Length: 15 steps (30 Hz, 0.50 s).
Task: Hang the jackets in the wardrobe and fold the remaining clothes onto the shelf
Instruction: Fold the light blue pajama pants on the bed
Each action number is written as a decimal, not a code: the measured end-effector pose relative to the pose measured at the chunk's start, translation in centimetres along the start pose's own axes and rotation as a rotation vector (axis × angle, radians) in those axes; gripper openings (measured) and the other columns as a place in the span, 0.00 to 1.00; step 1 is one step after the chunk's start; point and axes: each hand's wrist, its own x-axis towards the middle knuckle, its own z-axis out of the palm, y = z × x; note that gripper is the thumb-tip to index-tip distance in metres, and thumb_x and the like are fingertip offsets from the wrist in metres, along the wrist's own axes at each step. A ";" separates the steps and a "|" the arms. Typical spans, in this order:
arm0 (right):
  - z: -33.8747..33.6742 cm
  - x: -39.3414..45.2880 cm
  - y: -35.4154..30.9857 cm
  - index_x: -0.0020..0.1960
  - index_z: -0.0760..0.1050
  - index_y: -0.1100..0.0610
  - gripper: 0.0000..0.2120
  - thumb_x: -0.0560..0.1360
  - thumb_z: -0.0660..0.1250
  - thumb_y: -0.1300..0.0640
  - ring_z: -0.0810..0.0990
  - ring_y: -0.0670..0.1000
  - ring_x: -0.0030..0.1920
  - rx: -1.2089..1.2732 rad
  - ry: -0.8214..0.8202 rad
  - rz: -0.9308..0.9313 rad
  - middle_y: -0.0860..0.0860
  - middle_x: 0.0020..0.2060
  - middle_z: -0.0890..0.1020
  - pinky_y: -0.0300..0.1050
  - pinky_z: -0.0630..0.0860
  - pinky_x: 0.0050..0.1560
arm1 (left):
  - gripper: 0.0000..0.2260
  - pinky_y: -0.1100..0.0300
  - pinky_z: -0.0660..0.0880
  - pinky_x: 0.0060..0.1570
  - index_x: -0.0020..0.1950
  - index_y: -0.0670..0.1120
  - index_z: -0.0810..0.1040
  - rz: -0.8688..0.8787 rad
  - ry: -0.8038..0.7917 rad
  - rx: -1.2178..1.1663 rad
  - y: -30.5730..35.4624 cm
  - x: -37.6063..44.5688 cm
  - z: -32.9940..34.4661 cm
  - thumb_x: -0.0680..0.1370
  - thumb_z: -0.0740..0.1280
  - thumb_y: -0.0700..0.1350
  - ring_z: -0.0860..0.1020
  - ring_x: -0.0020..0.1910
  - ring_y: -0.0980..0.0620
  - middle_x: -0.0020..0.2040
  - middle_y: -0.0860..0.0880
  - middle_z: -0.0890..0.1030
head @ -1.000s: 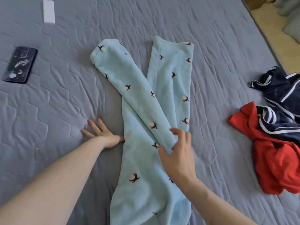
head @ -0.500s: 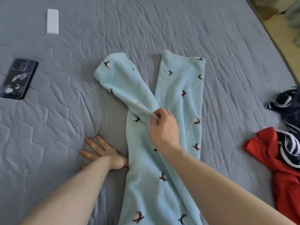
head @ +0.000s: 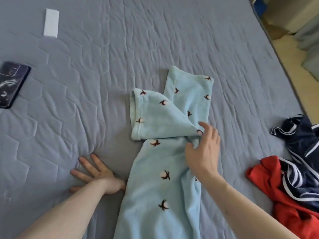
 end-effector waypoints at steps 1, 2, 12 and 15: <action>0.7 0.4 -1.1 0.72 0.65 0.46 0.32 0.70 0.67 0.60 0.63 0.47 0.69 -0.020 -0.034 -0.130 0.43 0.68 0.68 0.46 0.63 0.68 | 0.70 0.25 0.50 0.72 0.64 0.44 0.11 -0.006 -0.011 0.003 0.0 -0.2 -0.2 0.66 0.74 0.68 0.28 0.73 0.24 0.67 0.37 0.14; 1.6 0.8 -2.2 0.72 0.65 0.45 0.32 0.70 0.68 0.57 0.64 0.47 0.69 -0.062 -0.097 -0.226 0.42 0.69 0.69 0.45 0.63 0.67 | 0.71 0.25 0.50 0.72 0.63 0.44 0.11 -0.006 -0.019 0.012 0.0 -0.2 -0.4 0.65 0.74 0.68 0.28 0.73 0.24 0.65 0.37 0.12; 4.5 5.7 -5.7 0.38 0.68 0.53 0.11 0.80 0.58 0.56 0.72 0.45 0.36 0.132 -0.074 -0.136 0.47 0.33 0.74 0.42 0.68 0.36 | 0.70 0.23 0.48 0.70 0.72 0.47 0.17 0.035 -0.062 0.015 0.0 -0.9 -1.1 0.63 0.76 0.66 0.26 0.73 0.26 0.67 0.39 0.13; 1.7 9.3 -6.9 0.38 0.65 0.51 0.14 0.82 0.55 0.53 0.70 0.39 0.30 0.394 0.138 0.011 0.45 0.31 0.72 0.32 0.66 0.31 | 0.68 0.24 0.48 0.71 0.74 0.48 0.18 0.036 -0.061 0.025 0.2 -1.0 -1.1 0.66 0.75 0.65 0.26 0.73 0.26 0.70 0.39 0.15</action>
